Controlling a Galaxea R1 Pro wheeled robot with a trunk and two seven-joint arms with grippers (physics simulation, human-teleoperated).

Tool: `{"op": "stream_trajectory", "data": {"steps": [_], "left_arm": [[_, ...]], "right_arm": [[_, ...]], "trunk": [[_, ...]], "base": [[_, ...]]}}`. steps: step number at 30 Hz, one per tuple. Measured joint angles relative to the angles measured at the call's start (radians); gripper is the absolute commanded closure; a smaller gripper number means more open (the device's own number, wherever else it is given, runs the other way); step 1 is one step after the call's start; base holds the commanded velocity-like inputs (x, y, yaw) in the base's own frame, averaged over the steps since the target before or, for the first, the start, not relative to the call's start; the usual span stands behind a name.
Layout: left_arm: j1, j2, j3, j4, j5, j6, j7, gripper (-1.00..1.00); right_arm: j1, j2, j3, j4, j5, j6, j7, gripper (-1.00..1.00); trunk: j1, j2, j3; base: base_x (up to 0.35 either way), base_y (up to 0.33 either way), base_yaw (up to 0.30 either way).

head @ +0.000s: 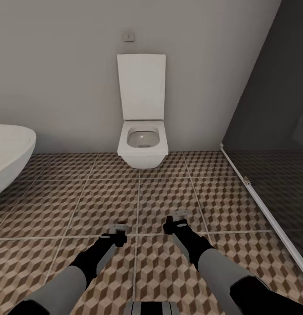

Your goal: Take the four mousetraps from the cabinet in the bathroom and place them on the bathroom floor. Make sure all four end up on the same floor surface, and ensure that at least two of them are either under or directly next to the same bathroom sink.

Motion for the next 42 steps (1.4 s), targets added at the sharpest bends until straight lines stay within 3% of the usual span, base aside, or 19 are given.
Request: {"op": "stream_trajectory", "data": {"steps": [42], "left_arm": [[0.000,0.000,-0.001,0.003,-0.001,0.000,0.000,1.00]], "right_arm": [[0.000,0.000,-0.001,-0.001,0.003,-0.003,0.002,1.00]], "trunk": [[0.000,0.000,0.000]], "base": [[0.304,0.000,0.000]]}}
